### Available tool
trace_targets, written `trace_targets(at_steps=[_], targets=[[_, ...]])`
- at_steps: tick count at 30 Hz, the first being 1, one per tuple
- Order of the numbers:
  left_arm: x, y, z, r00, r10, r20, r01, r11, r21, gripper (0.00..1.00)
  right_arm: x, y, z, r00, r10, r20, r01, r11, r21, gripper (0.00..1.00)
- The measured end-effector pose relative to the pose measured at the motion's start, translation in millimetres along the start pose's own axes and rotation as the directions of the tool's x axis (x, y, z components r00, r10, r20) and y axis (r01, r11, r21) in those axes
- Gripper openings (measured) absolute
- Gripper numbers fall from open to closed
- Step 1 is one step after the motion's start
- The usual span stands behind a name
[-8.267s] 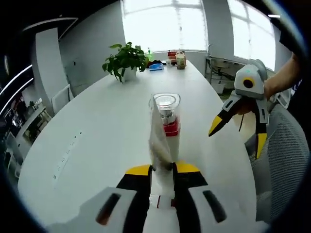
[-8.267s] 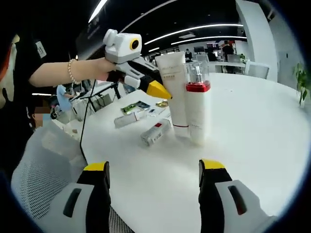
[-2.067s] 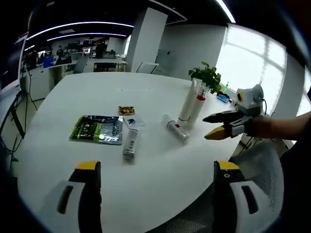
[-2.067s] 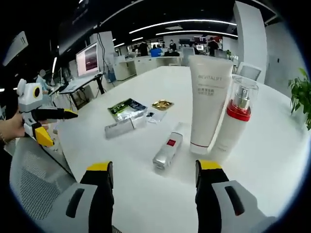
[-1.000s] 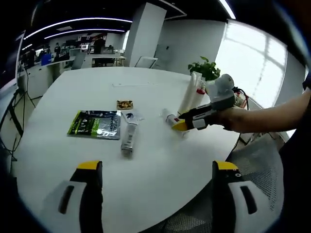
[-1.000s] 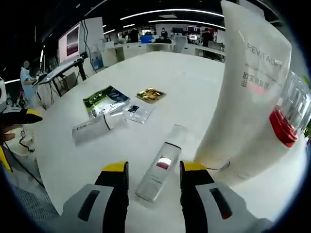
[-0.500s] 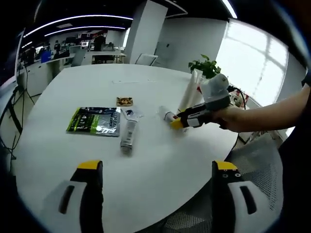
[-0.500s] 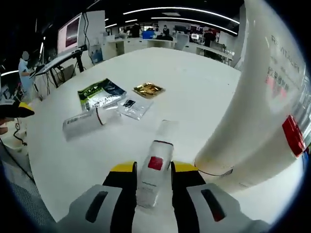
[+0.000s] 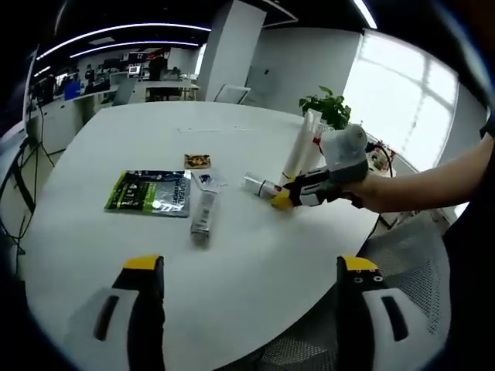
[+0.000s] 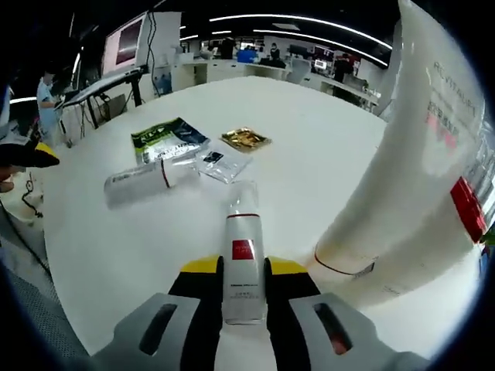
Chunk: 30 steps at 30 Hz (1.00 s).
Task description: Arrange the skincare products in the storage area until every visible bottle or jar stands upright without overlapping.
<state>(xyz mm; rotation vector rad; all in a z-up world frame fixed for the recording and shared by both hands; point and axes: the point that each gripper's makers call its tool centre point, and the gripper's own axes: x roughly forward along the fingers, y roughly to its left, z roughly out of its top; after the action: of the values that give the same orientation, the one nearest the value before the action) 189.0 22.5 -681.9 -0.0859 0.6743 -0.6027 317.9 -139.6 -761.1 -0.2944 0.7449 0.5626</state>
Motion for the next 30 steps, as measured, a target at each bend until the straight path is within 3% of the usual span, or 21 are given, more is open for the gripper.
trace_targets(at_steps=[10,15,19,26,30], targets=[[0.9,-3.4,-1.1,1.0,-0.005,-0.014,0.005,1.0,0.016,0.85,-15.2,9.3,4.2,0.997,0.048,0.06,-0.05,0.998,0.041,0.19],[0.4,-5.7,0.4,1.0,-0.008,-0.012,0.008,1.0,0.018,0.85,-27.3,14.3,8.1,0.991,0.068,0.113,-0.082,0.989,0.123,0.19],[-3.6,-2.1,8.6,0.999,-0.024,0.039,0.027,0.998,-0.063,0.84,-47.1,24.6,19.6,0.98,0.081,0.179,-0.109,0.982,0.154,0.19],[-9.9,-0.1,20.5,0.999,-0.015,0.046,0.018,0.999,-0.046,0.84,-79.0,50.2,38.7,0.951,0.116,0.285,-0.164,0.975,0.149,0.19],[-11.9,-4.5,34.7,0.994,-0.052,0.097,0.06,0.994,-0.09,0.83,-94.5,65.6,48.6,0.935,0.142,0.324,-0.191,0.974,0.125,0.19]])
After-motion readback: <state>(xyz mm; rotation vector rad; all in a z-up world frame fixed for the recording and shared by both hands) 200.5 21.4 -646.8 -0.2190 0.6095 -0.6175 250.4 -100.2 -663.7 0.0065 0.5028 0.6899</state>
